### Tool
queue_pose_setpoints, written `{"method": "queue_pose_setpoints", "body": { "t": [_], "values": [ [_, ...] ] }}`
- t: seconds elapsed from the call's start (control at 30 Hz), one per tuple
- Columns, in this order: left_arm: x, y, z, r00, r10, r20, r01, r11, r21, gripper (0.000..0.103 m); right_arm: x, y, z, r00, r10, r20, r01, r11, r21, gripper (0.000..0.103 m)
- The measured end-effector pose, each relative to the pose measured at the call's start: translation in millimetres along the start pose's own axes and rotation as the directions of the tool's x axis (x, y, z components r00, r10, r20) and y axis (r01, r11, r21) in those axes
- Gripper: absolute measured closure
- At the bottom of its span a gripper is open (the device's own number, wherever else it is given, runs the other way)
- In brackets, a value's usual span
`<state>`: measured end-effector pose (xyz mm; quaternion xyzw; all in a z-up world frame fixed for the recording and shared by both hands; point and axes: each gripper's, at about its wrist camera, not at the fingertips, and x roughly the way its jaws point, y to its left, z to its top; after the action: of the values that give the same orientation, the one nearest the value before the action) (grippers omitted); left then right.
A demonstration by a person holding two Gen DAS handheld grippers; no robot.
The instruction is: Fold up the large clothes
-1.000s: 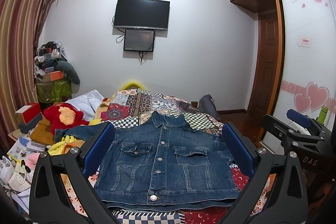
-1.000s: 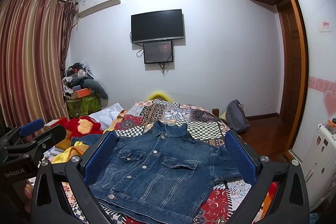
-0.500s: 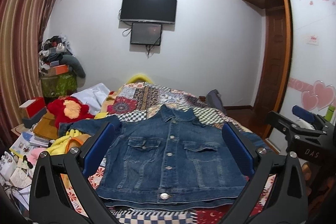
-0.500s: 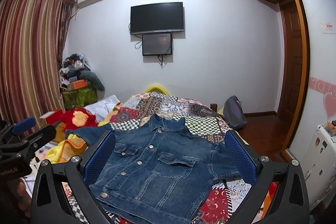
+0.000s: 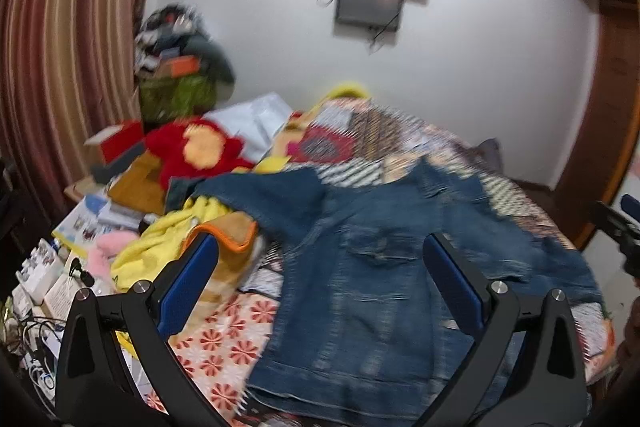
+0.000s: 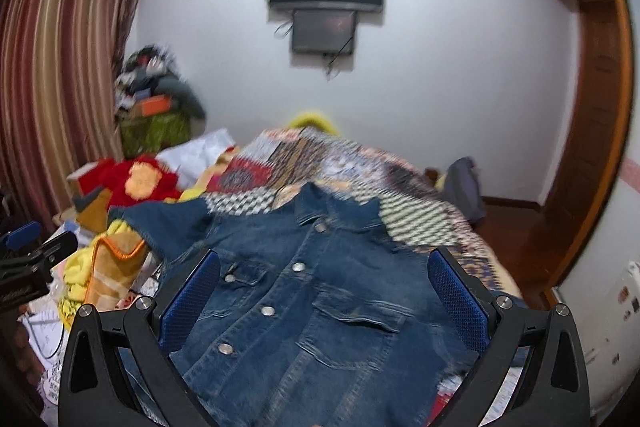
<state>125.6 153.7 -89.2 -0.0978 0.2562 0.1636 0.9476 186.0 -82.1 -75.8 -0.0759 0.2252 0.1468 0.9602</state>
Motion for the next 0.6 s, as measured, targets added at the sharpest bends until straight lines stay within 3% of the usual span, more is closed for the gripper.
{"method": "queue_pose_setpoints", "body": {
  "t": [0.17, 0.33, 0.43, 0.6],
  "values": [
    [75, 40, 8, 0.99, 0.016, -0.142, -0.021, 0.999, -0.033, 0.0, 73, 26, 18, 0.986, 0.109, -0.128, -0.112, 0.993, -0.02, 0.0],
    [138, 70, 11, 0.968, 0.066, -0.241, -0.077, 0.996, -0.039, 0.0, 138, 39, 28, 0.959, 0.148, -0.24, -0.157, 0.988, -0.016, 0.0],
    [172, 84, 12, 0.953, 0.072, -0.296, -0.092, 0.994, -0.055, 0.0, 179, 49, 27, 0.934, 0.167, -0.315, -0.18, 0.984, -0.012, 0.0],
    [224, 94, 11, 0.905, -0.077, -0.417, 0.006, 0.986, -0.169, 0.0, 250, 64, 10, 0.856, 0.191, -0.48, -0.222, 0.975, -0.007, 0.0]
  ]
}}
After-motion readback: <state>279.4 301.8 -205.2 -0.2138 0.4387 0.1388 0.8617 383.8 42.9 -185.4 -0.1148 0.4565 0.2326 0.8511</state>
